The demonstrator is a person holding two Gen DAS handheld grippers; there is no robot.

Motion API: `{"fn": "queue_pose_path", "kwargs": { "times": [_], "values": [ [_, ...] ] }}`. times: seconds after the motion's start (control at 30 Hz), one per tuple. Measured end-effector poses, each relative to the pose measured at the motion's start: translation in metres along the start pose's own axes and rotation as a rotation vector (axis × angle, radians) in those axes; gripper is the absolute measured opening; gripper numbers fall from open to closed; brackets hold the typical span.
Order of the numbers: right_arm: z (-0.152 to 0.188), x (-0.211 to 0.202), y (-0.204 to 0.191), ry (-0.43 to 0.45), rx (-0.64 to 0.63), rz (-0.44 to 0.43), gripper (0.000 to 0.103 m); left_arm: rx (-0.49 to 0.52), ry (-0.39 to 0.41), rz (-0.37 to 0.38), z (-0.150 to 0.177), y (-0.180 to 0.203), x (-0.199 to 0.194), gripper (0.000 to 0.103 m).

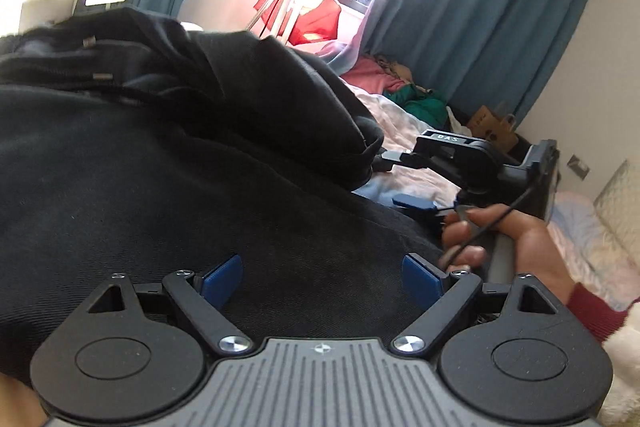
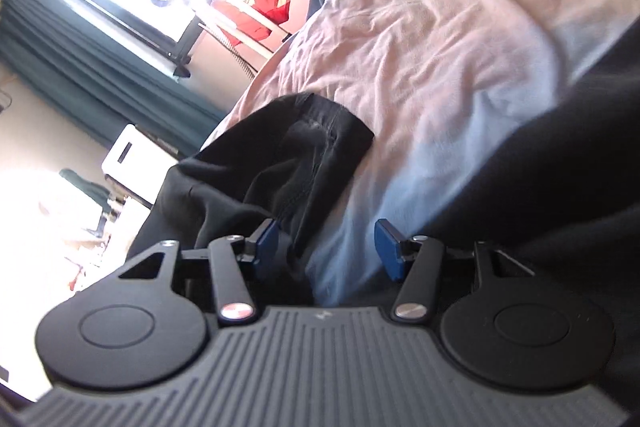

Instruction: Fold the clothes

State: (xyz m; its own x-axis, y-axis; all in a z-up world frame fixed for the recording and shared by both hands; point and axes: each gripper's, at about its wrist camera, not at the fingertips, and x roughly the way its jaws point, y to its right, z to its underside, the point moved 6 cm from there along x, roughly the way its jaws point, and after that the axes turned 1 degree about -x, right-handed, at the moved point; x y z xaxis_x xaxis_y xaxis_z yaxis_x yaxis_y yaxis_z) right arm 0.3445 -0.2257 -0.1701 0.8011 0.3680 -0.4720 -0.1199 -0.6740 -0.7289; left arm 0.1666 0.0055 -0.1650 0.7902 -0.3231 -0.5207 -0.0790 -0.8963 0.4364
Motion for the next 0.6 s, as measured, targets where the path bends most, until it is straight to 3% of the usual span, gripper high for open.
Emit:
{"fn": "queue_pose_path", "kwargs": {
  "times": [0.1, 0.2, 0.23, 0.3, 0.33, 0.37, 0.43, 0.57, 0.6],
  "values": [
    [-0.014, 0.041, 0.001, 0.016, 0.044, -0.013, 0.054, -0.064, 0.008, 0.007, -0.002, -0.017, 0.013, 0.089],
    [-0.028, 0.066, -0.005, 0.044, 0.033, 0.029, 0.055, -0.100, 0.031, 0.022, -0.006, -0.027, 0.023, 0.089],
    [-0.033, 0.074, -0.007, 0.053, 0.030, 0.043, 0.045, -0.096, 0.042, 0.026, -0.007, -0.029, 0.026, 0.089],
    [-0.040, 0.085, -0.018, 0.027, -0.061, 0.108, 0.010, -0.085, 0.061, 0.032, -0.009, -0.031, 0.030, 0.089],
    [-0.044, 0.090, -0.023, 0.013, -0.106, 0.141, 0.010, -0.083, 0.064, 0.033, -0.009, -0.031, 0.031, 0.089],
    [-0.048, 0.089, -0.034, 0.019, -0.218, 0.186, 0.010, -0.081, 0.066, 0.034, -0.009, -0.032, 0.033, 0.089],
    [-0.061, 0.073, -0.048, 0.067, -0.309, 0.205, 0.010, -0.079, 0.068, 0.035, -0.008, -0.032, 0.034, 0.089],
    [-0.118, 0.018, -0.044, 0.201, -0.323, 0.288, 0.009, -0.086, 0.069, 0.032, -0.010, -0.033, 0.028, 0.089],
    [-0.139, -0.002, -0.034, 0.255, -0.312, 0.342, 0.009, -0.086, 0.070, 0.026, -0.010, -0.033, 0.027, 0.089]
  ]
}}
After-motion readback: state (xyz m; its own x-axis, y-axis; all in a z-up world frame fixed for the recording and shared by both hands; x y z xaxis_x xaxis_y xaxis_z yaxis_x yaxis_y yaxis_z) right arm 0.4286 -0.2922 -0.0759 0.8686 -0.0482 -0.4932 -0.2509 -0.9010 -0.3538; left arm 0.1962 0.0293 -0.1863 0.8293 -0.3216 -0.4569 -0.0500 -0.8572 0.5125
